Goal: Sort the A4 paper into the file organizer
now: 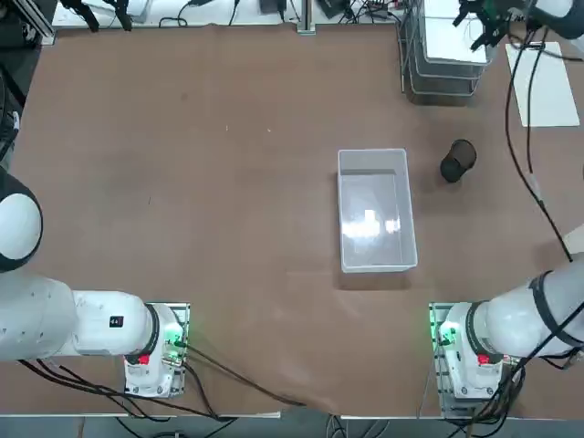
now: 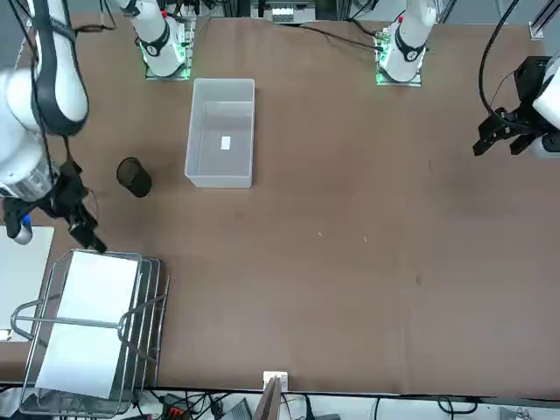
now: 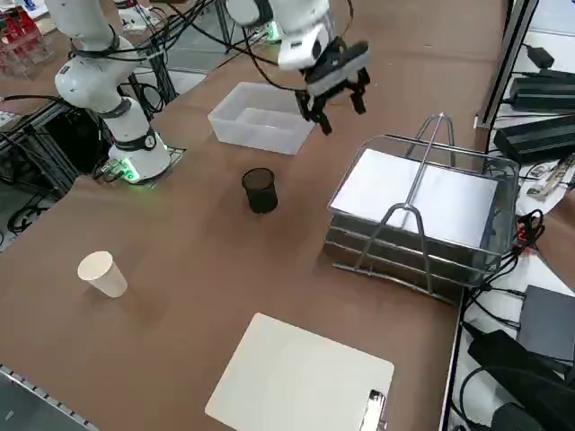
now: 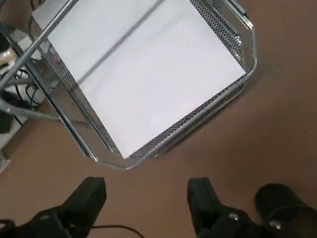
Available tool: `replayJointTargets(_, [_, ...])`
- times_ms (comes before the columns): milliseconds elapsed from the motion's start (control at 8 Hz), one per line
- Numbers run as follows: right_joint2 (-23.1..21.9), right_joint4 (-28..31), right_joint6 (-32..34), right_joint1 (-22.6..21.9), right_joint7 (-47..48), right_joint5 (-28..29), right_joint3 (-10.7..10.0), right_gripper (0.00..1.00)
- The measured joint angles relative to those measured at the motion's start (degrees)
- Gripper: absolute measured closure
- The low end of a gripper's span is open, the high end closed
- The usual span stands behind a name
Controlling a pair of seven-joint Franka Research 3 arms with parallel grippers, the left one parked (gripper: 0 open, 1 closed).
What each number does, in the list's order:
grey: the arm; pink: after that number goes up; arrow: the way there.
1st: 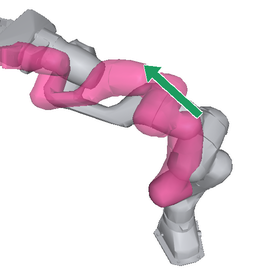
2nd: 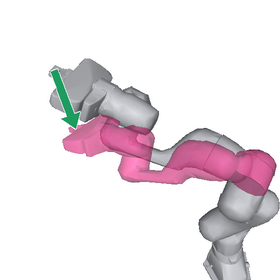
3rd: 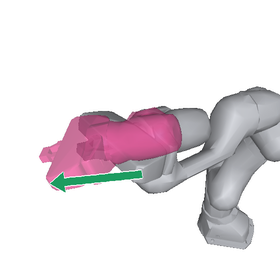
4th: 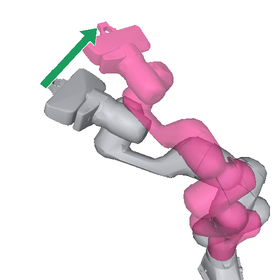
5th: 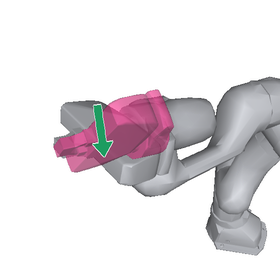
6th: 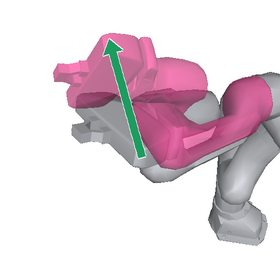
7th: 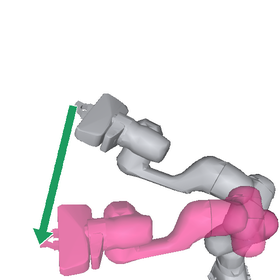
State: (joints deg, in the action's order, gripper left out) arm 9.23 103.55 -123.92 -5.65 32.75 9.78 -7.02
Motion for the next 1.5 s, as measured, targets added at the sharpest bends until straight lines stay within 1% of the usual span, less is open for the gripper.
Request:
replayJointTargets(250, [-0.6,-7.0,12.6,0.1,-11.0,-1.4,-0.1,0.00])
replayJointTargets(375, [-0.6,-9.9,17.8,0.4,-17.1,-2.5,-0.2,0.00])
replayJointTargets(500, [-0.6,-11.9,21.4,0.7,-22.2,-4.4,-0.4,0.00])
replayJointTargets(625, [-0.5,-13.6,24.0,1.1,-24.9,-5.5,-0.5,0.00])
replayJointTargets(1000, [-0.7,-18.7,30.7,1.1,-26.7,-6.1,-0.5,0.00])
replayJointTargets(1250, [-2.1,-19.2,33.7,1.3,-27.0,-7.0,-0.4,0.00])
replayJointTargets(1375, [-3.9,-17.6,33.9,1.8,-27.7,-7.5,-0.4,0.00])
replayJointTargets(1500, [-6.7,-14.4,33.7,2.5,-29.0,-7.8,-0.3,0.00])
